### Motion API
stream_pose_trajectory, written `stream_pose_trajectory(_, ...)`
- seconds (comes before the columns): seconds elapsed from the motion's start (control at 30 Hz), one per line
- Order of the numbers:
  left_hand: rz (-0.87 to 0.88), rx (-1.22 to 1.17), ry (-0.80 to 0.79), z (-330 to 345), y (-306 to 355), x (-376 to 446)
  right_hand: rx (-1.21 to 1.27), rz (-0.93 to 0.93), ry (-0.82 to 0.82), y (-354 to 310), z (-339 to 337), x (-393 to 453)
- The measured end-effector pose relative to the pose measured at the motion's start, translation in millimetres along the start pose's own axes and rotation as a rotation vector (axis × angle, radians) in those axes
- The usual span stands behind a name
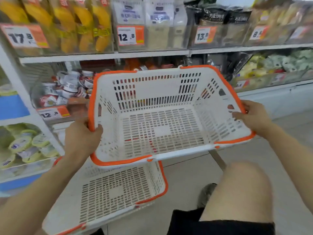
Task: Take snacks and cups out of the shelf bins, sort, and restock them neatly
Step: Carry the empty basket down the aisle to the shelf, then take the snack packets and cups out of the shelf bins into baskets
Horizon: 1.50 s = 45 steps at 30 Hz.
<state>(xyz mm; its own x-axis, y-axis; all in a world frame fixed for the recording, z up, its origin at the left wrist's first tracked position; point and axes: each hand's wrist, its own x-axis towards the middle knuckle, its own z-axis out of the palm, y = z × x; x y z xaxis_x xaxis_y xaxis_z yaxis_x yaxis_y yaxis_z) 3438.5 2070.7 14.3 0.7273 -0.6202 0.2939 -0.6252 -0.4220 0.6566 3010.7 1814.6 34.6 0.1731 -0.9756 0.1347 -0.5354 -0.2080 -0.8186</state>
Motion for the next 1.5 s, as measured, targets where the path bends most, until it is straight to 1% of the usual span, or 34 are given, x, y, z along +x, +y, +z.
stream_pose_trajectory(0.1,0.037,-0.108,0.009,45.7,37.4,-8.9,-0.005,0.011,0.08,35.2,-42.2,9.5)
stream_pose_trajectory(0.2,0.029,-0.182,-0.021,97.5,71.8,-24.6,-0.036,0.046,0.128,70.4,-84.9,12.5)
stream_pose_trajectory(0.3,0.003,-0.215,-0.112,151.1,91.7,-46.6,-0.092,0.108,0.177,104.1,-126.8,15.8)
stream_pose_trajectory(0.4,-0.02,-0.255,-0.22,203.0,99.9,-62.5,-0.124,0.166,0.17,162.9,-158.9,26.1)
stream_pose_trajectory(0.47,-0.013,-0.231,-0.268,234.5,98.0,-70.5,-0.164,0.219,0.167,175.8,-157.3,23.4)
stream_pose_trajectory(0.53,-0.007,-0.166,-0.309,260.5,91.0,-77.0,-0.175,0.247,0.144,175.6,-140.1,19.4)
stream_pose_trajectory(0.63,-0.018,-0.076,-0.367,300.3,67.4,-83.1,-0.155,0.289,0.117,221.7,-120.5,33.9)
stream_pose_trajectory(0.73,-0.005,0.156,-0.377,340.8,28.0,-88.0,-0.123,0.382,0.061,267.9,-91.3,53.0)
stream_pose_trajectory(0.77,-0.044,0.18,-0.356,346.2,20.8,-92.3,-0.116,0.405,0.036,281.7,-79.9,59.2)
stream_pose_trajectory(0.83,-0.178,0.092,-0.33,350.4,10.6,-104.1,-0.134,0.422,-0.008,307.5,-52.8,68.9)
stream_pose_trajectory(0.93,-0.452,-0.107,-0.395,347.3,4.3,-109.8,-0.175,0.413,-0.056,331.2,-14.7,80.0)
stream_pose_trajectory(0.97,-0.52,-0.142,-0.415,347.5,-0.2,-108.6,-0.182,0.409,-0.074,336.9,-3.7,83.7)
stream_pose_trajectory(1.0,-0.546,-0.15,-0.43,347.3,-4.6,-106.2,-0.199,0.409,-0.097,342.0,5.9,87.5)
stream_pose_trajectory(1.1,-0.491,-0.1,-0.496,339.7,-14.1,-96.6,-0.255,0.4,-0.159,345.6,30.0,98.7)
stream_pose_trajectory(1.2,-0.507,-0.121,-0.562,327.1,-31.4,-86.8,-0.283,0.404,-0.214,323.7,47.0,105.1)
stream_pose_trajectory(1.4,-0.585,-0.175,-0.57,299.7,-58.2,-68.4,-0.31,0.456,-0.333,293.8,79.2,101.1)
stream_pose_trajectory(1.5,-0.556,-0.153,-0.64,291.9,-67.7,-57.5,-0.478,0.437,-0.409,273.9,93.8,102.3)
